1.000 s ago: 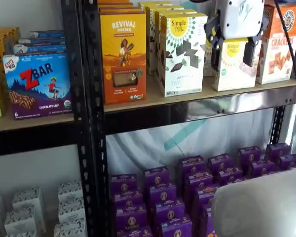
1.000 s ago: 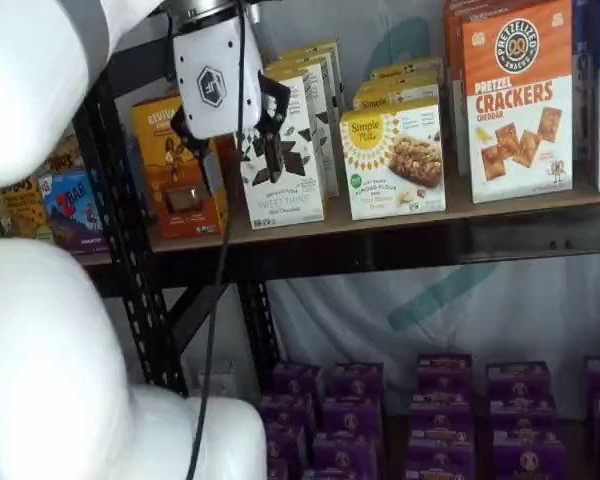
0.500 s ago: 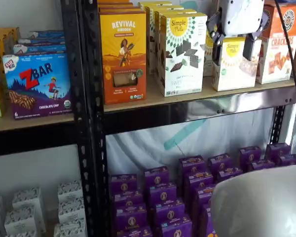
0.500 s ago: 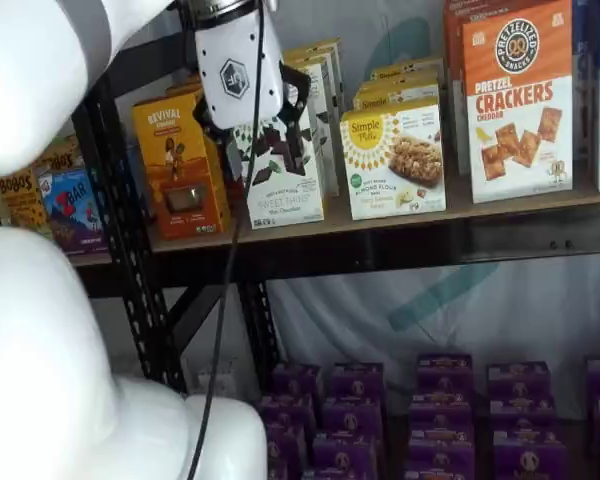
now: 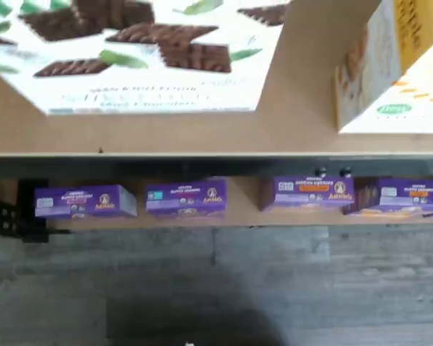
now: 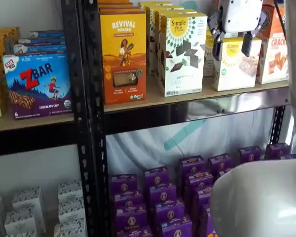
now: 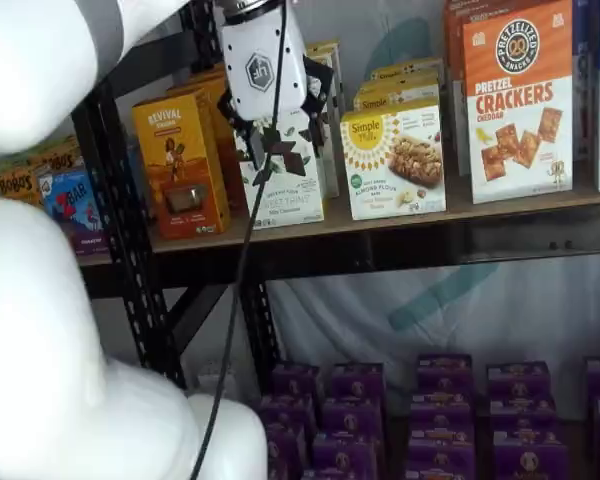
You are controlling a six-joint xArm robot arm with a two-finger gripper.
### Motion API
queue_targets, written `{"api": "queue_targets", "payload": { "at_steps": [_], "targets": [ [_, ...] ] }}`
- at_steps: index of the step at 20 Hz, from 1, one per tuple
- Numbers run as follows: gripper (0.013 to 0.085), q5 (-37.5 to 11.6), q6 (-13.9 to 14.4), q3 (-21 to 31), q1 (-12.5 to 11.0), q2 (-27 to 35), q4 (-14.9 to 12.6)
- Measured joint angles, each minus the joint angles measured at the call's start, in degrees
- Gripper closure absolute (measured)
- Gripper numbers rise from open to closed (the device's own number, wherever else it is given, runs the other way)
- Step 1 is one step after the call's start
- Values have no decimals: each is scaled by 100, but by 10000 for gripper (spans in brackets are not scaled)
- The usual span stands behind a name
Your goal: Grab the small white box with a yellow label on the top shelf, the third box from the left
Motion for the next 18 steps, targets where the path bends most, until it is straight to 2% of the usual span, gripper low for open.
{"api": "queue_targets", "payload": {
  "at_steps": [6,14,18],
  "targets": [
    [130,-385,-323,-161,-333,366,-49],
    [130,-649,-772,-527,-805,895,119],
    [130,-717,-877,-580,-913,981,223]
  ]
}}
